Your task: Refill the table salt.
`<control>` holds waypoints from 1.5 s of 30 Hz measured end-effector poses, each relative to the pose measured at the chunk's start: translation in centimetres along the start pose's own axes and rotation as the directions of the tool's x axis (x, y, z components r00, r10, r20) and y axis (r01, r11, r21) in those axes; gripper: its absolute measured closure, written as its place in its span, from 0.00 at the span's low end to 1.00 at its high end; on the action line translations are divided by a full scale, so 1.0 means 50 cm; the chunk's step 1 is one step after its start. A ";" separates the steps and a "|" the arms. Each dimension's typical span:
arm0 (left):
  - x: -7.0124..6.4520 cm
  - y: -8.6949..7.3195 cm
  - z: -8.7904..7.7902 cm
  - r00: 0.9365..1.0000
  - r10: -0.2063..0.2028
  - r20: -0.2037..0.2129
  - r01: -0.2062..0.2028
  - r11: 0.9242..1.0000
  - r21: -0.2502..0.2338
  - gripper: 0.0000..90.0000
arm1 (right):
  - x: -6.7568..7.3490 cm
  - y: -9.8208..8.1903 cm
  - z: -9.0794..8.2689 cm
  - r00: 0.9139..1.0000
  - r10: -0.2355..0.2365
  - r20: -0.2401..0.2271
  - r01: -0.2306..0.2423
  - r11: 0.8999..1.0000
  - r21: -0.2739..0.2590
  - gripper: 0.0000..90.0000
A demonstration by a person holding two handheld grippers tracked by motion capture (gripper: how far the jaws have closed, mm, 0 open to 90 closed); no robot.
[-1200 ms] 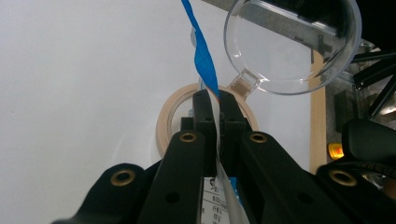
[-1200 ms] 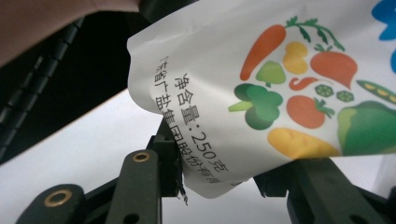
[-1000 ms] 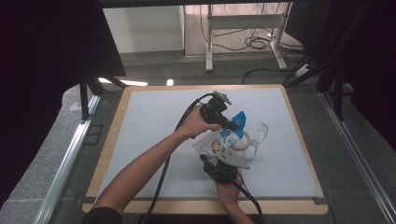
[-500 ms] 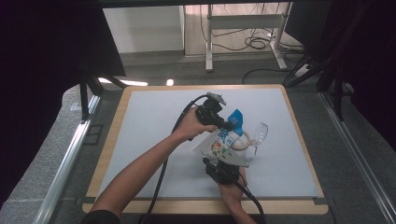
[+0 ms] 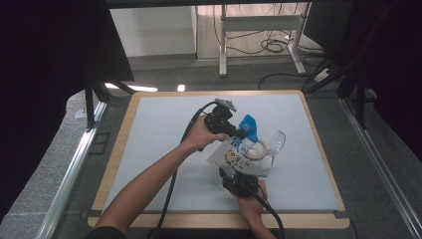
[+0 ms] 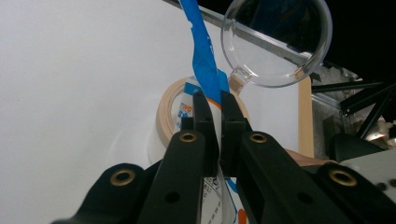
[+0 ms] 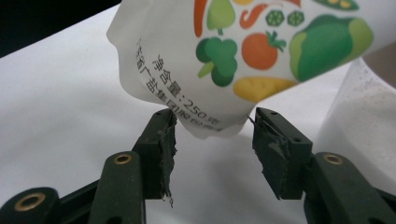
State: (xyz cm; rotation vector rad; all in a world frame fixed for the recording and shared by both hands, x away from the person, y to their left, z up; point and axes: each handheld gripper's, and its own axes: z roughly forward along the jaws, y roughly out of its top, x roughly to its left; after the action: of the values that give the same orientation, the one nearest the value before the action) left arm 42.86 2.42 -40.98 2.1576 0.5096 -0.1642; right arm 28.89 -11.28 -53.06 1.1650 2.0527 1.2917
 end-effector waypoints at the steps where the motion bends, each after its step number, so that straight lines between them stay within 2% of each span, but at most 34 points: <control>1: -0.001 -0.001 -0.002 1.000 0.001 0.001 -0.001 1.000 -0.006 0.99 | -0.001 0.000 0.001 1.000 0.000 -0.006 0.000 1.000 0.013 0.55; 6: -0.007 -0.009 -0.010 1.000 -0.001 0.002 0.001 1.000 -0.030 1.00 | -0.003 -0.004 0.008 1.000 -0.006 -0.015 0.006 0.999 0.053 0.52; 9: -0.007 -0.013 -0.014 1.000 -0.008 0.012 0.008 0.999 -0.050 1.00 | -0.002 -0.004 0.008 1.000 -0.015 -0.014 0.016 0.998 0.057 0.51; 15: -0.010 -0.016 -0.020 1.000 -0.006 0.012 0.006 0.998 -0.058 1.00 | -0.002 -0.004 0.008 1.000 -0.019 -0.014 0.019 0.998 0.065 0.50; 25: -0.012 -0.022 -0.020 1.000 -0.010 0.009 0.011 0.997 -0.071 1.00 | -0.011 -0.008 -0.003 1.000 -0.012 -0.004 0.012 0.998 0.059 0.50; 29: -0.010 -0.024 -0.024 1.000 -0.014 0.004 0.015 0.997 -0.081 1.00 | -0.014 -0.007 -0.012 1.000 -0.013 -0.003 0.013 0.999 0.041 0.50; 32: -0.009 -0.027 -0.030 1.000 -0.017 0.004 0.017 0.996 -0.092 1.00 | -0.018 -0.007 -0.021 1.000 -0.016 -0.008 0.017 1.000 0.025 0.49; 45: 0.006 -0.059 -0.070 0.999 -0.043 -0.024 0.039 0.989 -0.144 1.00 | -0.054 -0.023 -0.059 0.999 0.032 -0.015 -0.032 0.999 -0.001 0.49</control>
State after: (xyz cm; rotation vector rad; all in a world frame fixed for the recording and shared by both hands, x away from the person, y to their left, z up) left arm 41.67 6.85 -41.15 2.0121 0.5647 -0.1171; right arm 27.73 -15.25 -52.91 1.1955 2.0519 1.3206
